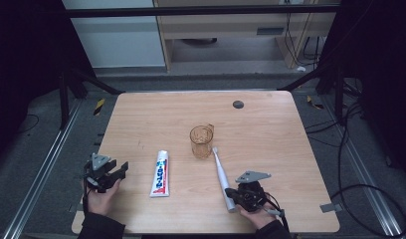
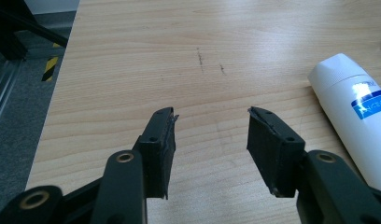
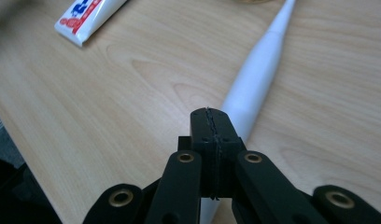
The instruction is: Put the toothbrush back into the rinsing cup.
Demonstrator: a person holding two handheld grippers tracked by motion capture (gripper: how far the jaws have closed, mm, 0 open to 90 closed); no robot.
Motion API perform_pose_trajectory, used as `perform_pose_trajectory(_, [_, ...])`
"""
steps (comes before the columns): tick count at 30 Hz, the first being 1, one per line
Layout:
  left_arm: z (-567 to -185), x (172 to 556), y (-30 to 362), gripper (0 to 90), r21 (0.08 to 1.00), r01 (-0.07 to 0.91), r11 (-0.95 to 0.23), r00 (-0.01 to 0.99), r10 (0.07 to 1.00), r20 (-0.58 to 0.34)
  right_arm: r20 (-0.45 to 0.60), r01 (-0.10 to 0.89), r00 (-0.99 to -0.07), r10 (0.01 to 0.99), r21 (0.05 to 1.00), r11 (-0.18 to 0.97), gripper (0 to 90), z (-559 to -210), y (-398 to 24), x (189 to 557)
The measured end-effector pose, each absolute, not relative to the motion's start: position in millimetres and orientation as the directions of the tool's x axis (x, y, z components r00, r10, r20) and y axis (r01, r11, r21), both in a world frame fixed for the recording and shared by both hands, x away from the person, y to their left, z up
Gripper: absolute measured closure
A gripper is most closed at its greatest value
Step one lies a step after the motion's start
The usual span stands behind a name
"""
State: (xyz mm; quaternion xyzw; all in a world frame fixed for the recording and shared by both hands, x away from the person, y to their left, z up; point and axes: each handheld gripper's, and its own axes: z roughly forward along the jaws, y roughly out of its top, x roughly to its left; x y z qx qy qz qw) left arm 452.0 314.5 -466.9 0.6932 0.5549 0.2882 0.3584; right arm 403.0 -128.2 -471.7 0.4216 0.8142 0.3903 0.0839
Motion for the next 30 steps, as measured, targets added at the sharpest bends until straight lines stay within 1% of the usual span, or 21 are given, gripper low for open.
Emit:
perform_pose_trajectory(6, [-466.9,452.1,314.3,50.7,0.816,0.564,-0.129,0.219,0.976,0.003,0.193,0.617,-0.651,0.734,0.698,0.364,90.0,-478.5,-120.9,400.1])
perform_pose_trajectory(13, [-467.2,452.4,314.3,50.7,0.814,0.566,-0.131,0.22,0.976,0.004,0.184,0.62,-0.65,0.737,0.689,0.375,90.0,-481.7,-121.6,399.9])
perform_pose_trajectory(30, [-467.3,452.5,314.4,50.8,0.813,0.567,-0.13,0.219,0.976,0.004,0.173,0.636,-0.624,0.762,0.679,0.366,90.0,-483.7,-134.5,401.3])
